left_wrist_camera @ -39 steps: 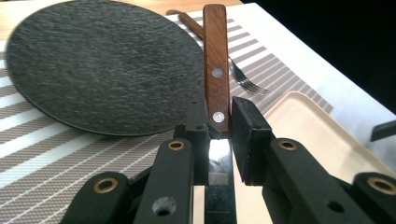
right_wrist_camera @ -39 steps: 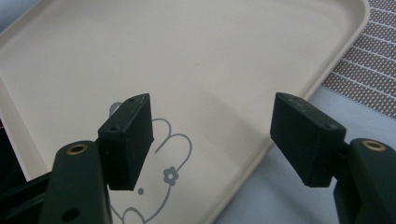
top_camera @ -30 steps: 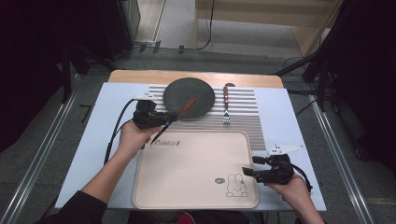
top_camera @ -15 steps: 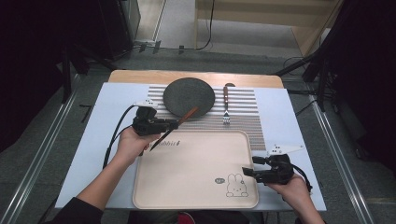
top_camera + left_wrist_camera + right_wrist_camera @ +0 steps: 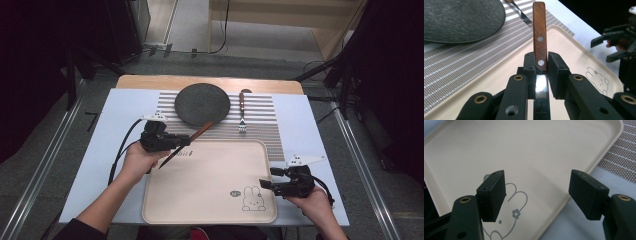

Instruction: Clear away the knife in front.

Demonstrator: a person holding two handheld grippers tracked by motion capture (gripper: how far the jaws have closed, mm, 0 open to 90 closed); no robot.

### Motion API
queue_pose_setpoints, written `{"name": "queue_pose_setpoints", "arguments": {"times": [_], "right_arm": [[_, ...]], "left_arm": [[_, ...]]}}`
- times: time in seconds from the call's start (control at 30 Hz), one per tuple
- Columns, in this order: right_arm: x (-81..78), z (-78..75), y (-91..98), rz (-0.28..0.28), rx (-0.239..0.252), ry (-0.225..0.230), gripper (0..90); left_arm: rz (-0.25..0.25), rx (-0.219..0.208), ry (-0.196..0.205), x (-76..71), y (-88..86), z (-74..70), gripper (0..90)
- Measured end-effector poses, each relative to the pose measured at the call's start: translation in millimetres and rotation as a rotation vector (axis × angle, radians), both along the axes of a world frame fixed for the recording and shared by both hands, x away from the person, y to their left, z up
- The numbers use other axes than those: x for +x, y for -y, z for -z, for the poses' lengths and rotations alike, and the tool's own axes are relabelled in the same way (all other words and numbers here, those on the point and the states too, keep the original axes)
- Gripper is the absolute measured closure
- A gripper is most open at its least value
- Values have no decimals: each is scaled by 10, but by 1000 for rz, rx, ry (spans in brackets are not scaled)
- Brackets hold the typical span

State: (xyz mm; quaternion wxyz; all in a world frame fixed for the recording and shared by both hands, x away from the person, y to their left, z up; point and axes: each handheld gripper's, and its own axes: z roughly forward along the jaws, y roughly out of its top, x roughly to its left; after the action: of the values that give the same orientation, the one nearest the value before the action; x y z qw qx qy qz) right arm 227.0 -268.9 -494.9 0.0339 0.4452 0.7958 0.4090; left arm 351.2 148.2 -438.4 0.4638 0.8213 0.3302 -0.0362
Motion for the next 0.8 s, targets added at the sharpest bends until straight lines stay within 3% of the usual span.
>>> {"name": "queue_pose_setpoints", "arguments": {"times": [0.7, 0.8], "right_arm": [[-4, -4, 1, 3, -3, -1, 289], [-3, -4, 0, 1, -3, 0, 289]], "left_arm": [[33, 65, -31, -163, -11, 204, 769], [28, 87, -13, -186, 2, 250, 769]]}}
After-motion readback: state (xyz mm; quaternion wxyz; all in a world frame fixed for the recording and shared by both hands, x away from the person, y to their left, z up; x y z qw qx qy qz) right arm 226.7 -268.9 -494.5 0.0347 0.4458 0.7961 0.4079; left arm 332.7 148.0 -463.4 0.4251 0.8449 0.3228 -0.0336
